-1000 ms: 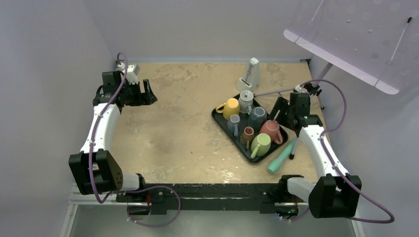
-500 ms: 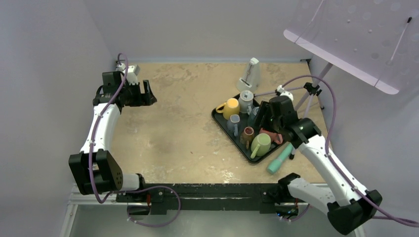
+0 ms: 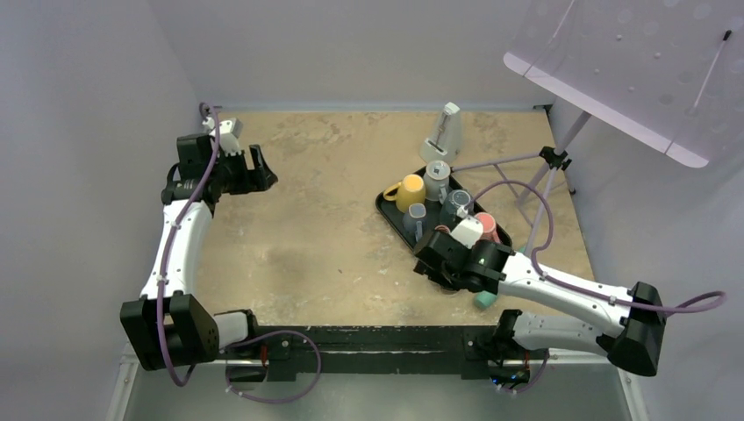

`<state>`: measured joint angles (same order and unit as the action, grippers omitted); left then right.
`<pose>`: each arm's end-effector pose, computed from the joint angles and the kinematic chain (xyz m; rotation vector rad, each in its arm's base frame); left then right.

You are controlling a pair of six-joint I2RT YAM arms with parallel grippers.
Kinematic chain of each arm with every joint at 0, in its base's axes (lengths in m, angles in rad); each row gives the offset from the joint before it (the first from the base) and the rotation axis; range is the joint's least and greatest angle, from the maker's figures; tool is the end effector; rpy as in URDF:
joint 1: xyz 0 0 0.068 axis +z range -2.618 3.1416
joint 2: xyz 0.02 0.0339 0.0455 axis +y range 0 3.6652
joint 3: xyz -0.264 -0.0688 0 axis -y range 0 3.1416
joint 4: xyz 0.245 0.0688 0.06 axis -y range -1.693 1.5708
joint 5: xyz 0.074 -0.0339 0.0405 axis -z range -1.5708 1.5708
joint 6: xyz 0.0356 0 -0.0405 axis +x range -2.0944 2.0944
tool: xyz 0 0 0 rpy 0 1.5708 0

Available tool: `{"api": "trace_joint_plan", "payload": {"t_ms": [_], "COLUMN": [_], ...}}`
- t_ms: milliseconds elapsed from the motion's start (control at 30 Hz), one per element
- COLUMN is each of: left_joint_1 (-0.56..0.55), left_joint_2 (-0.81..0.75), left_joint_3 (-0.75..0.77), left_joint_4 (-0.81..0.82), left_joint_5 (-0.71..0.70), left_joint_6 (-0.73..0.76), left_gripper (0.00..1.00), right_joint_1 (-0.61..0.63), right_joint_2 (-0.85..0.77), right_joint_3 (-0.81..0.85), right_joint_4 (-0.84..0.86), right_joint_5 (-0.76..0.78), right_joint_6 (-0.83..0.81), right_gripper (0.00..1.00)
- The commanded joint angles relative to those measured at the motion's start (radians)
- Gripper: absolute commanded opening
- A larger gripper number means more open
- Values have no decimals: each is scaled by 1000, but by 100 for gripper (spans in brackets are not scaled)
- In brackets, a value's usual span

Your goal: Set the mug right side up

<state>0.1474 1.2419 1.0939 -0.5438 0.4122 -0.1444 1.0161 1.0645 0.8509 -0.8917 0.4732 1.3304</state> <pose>0.2672 0.0253 0.3186 -0.1070 2.2317 -0.4633 0.1147 0.1543 0.2566 0.5355 2.4611 0.3148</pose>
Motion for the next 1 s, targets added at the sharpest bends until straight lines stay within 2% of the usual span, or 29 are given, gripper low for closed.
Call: {"api": "trace_joint_plan", "payload": {"t_ms": [0, 100, 367, 533, 700, 833, 967], "left_joint_1": [-15, -24, -28, -29, -28, -28, -29], "left_joint_2": [-38, -43, -42, -38, -37, -41, -38], "left_joint_3": [-24, -24, -12, -5, -5, -5, -5], "left_joint_4": [57, 59, 57, 48, 48, 48, 48], "left_joint_5": [-13, -7, 2, 1, 5, 2, 6], "left_joint_6": [-37, -44, -53, -49, -47, -32, -33], "left_gripper": [83, 82, 82, 82, 82, 82, 82], "right_joint_1": [32, 33, 25, -37, -128, -154, -165], "right_joint_2": [-22, -26, -34, -22, -8, 16, 3], "right_joint_3": [-100, -150, -244, -235, -244, -249, -268], "right_joint_4": [-54, -55, -3, 20, 144, 80, 135], "right_joint_5": [116, 143, 219, 277, 275, 283, 276], "right_joint_6": [277, 364, 420, 345, 150, 169, 138], "right_gripper": [61, 59, 54, 49, 49, 47, 44]}}
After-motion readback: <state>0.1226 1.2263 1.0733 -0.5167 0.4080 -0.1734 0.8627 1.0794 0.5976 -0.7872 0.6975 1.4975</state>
